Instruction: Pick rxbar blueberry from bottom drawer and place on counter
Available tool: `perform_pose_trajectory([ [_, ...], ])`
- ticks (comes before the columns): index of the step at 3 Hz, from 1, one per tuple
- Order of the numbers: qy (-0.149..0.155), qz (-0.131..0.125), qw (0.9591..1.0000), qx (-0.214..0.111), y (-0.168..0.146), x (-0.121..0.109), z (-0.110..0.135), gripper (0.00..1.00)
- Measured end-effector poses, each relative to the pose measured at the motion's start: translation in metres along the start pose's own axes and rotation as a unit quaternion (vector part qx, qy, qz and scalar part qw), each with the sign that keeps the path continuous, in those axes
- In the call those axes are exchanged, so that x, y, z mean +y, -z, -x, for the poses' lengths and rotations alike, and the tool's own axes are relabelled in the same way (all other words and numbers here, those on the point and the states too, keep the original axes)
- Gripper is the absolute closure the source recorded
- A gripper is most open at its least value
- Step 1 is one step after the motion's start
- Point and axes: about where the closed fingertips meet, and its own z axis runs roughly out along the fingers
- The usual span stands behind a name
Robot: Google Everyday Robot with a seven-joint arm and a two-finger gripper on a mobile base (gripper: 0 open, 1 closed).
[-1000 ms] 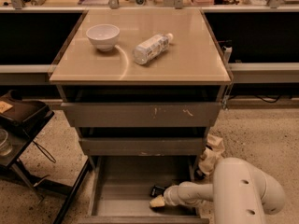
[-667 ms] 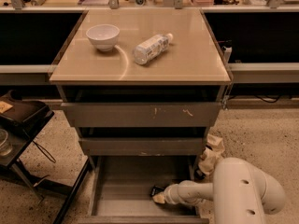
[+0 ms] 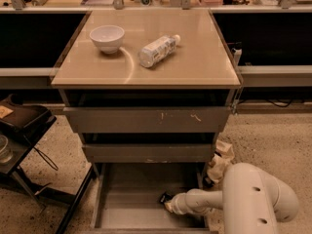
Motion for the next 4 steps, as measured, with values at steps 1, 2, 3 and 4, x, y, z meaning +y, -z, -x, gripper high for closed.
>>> perform_pose_trajectory([
  [1, 0.0, 0.0, 1.0, 0.0, 0.002, 0.001, 0.001, 1.0],
  [2, 0.005, -0.02, 0.9997, -0.015, 0.025, 0.002, 0.012, 1.0],
  [3, -0.011, -0.088, 0.9934, -0.072, 0.103, -0.015, 0.055, 1.0],
  [4, -0.045, -0.162, 0.9775, -0.128, 0.193, -0.026, 0.086, 1.0],
])
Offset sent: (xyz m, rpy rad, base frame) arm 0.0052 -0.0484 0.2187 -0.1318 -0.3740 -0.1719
